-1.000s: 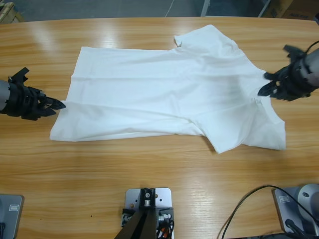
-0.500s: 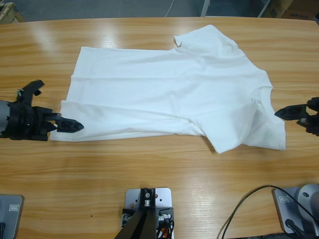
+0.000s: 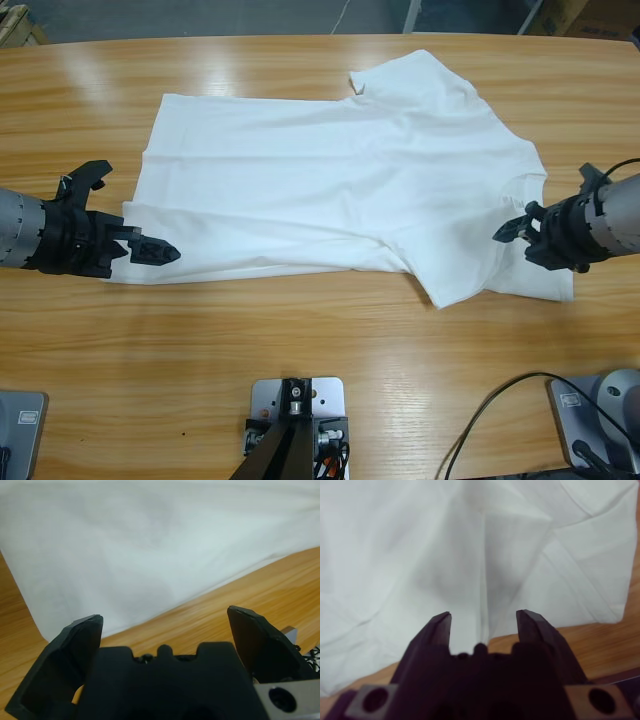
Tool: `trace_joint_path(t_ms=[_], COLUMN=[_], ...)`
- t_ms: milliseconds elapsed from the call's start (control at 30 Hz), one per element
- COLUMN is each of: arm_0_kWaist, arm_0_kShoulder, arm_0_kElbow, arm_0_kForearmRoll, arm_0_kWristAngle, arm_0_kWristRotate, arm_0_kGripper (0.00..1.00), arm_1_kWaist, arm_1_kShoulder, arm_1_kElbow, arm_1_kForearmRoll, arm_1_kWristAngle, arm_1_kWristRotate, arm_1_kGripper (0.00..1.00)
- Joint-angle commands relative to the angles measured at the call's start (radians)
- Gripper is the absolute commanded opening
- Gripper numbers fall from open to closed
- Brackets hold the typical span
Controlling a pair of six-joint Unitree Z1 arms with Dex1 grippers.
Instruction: Fold clothes
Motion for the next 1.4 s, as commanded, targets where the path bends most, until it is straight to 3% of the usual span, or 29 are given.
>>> trace_joint_path(t_ms=[33, 100, 133, 267, 400, 733, 1033, 1400], arm_0_kWaist=[-0.012, -0.012, -0.012, -0.012, -0.012, -0.012, -0.012, -0.012], arm_0_kShoulder=[0.03, 0.027, 0.024, 0.019, 0.022, 0.016, -0.025, -0.037], arm_0_kElbow=[0.019, 0.023, 0.027, 0.038, 0.039, 0.061, 0.111, 0.147], arm_0_kForearmRoll=[-0.012, -0.012, -0.012, -0.011, -0.012, -0.012, -0.012, -0.012], arm_0_kWristAngle=[0.003, 0.003, 0.003, 0.003, 0.003, 0.005, 0.005, 0.005], arm_0_kWristRotate=[-0.007, -0.008, -0.008, -0.008, -0.011, -0.017, -0.022, -0.025], arm_0_kGripper=[0.964, 0.964, 0.964, 0.964, 0.964, 0.964, 0.964, 0.964], arm_1_kWaist=[0.011, 0.011, 0.011, 0.011, 0.011, 0.006, -0.115, -0.188], arm_1_kShoulder=[0.102, 0.138, 0.154, 0.185, 0.17, 0.043, 0.153, 0.277], arm_1_kElbow=[0.02, 0.02, 0.02, 0.02, 0.02, -0.054, -0.195, -0.291], arm_1_kForearmRoll=[-0.02, -0.029, -0.035, -0.056, -0.056, -0.159, -0.197, -0.4], arm_1_kWristAngle=[0.023, 0.026, 0.029, 0.033, 0.033, 0.006, 0.031, 0.089], arm_1_kWristRotate=[0.022, 0.022, 0.023, 0.021, 0.007, -0.115, -0.239, -0.276], arm_1_kGripper=[0.519, 0.488, 0.393, 0.171, 0.0, 0.0, 0.0, 0.0])
